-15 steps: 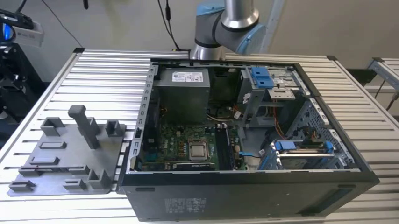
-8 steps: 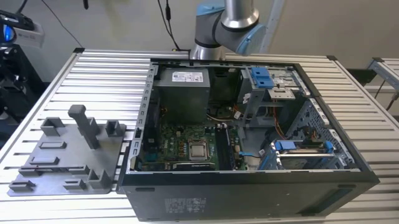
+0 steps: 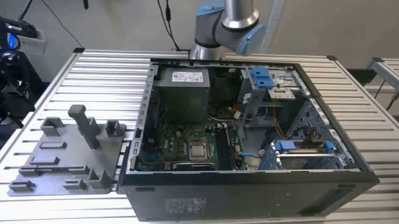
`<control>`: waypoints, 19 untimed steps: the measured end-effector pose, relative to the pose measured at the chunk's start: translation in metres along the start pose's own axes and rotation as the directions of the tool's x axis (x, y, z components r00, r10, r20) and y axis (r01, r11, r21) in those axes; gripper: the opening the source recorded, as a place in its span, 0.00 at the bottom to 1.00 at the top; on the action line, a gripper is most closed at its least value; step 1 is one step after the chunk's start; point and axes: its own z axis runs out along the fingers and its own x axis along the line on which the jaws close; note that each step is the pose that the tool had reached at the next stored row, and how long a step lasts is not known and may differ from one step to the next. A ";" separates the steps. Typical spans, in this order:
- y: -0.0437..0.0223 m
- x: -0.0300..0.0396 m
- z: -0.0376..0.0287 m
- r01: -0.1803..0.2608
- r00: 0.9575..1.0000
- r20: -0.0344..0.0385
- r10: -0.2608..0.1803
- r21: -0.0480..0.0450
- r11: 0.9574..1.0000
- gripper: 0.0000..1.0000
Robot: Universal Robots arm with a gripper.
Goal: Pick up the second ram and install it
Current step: 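Pick up the second ram and move it above second insertion slot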
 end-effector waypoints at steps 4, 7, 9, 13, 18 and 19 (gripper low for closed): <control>-0.0001 0.0062 0.0053 0.000 1.000 0.000 0.000 0.000 1.000 0.48; -0.0001 0.0077 0.0093 0.000 1.000 0.000 0.000 0.000 1.000 0.48; -0.0001 0.0078 0.0109 0.000 1.000 0.000 0.000 0.000 1.000 0.48; -0.0001 0.0080 0.0132 0.000 1.000 0.001 0.000 0.000 1.000 0.48; -0.0002 0.0083 0.0182 0.000 1.000 0.001 0.000 0.000 1.000 0.48; -0.0002 0.0084 0.0194 0.000 1.000 0.000 0.000 0.000 1.000 0.48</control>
